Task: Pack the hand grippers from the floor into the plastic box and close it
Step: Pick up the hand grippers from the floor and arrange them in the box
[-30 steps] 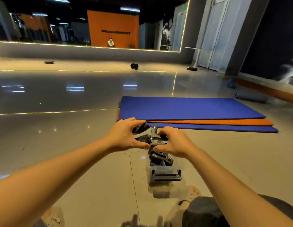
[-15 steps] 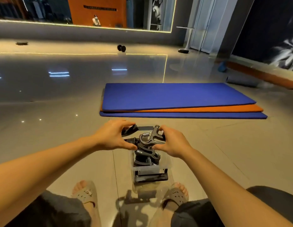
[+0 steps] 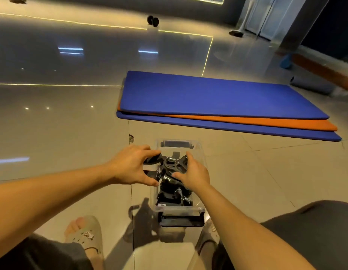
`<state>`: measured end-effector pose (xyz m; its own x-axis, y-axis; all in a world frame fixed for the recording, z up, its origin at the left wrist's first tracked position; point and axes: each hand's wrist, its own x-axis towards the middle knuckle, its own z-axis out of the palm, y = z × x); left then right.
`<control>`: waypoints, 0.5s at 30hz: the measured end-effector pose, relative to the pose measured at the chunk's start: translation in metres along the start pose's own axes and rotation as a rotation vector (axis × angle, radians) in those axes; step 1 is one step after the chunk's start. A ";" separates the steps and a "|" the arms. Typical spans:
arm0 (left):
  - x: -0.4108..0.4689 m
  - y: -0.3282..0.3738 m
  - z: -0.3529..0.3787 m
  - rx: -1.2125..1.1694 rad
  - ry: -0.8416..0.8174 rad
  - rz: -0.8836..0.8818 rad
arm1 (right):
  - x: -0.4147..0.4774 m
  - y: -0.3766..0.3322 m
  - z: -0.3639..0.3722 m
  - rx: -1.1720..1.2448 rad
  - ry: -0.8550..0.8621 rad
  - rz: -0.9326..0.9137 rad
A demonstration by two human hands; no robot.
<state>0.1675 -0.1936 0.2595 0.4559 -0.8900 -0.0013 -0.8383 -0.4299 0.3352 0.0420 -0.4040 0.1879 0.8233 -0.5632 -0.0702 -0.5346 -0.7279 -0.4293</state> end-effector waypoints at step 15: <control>0.059 -0.048 0.076 0.045 -0.083 -0.015 | 0.045 0.018 0.088 0.078 -0.083 0.279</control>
<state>0.2120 -0.2371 0.1719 0.4440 -0.8920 -0.0850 -0.8448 -0.4484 0.2919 0.0859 -0.4083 0.0976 0.6612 -0.7010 -0.2671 -0.7287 -0.5157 -0.4506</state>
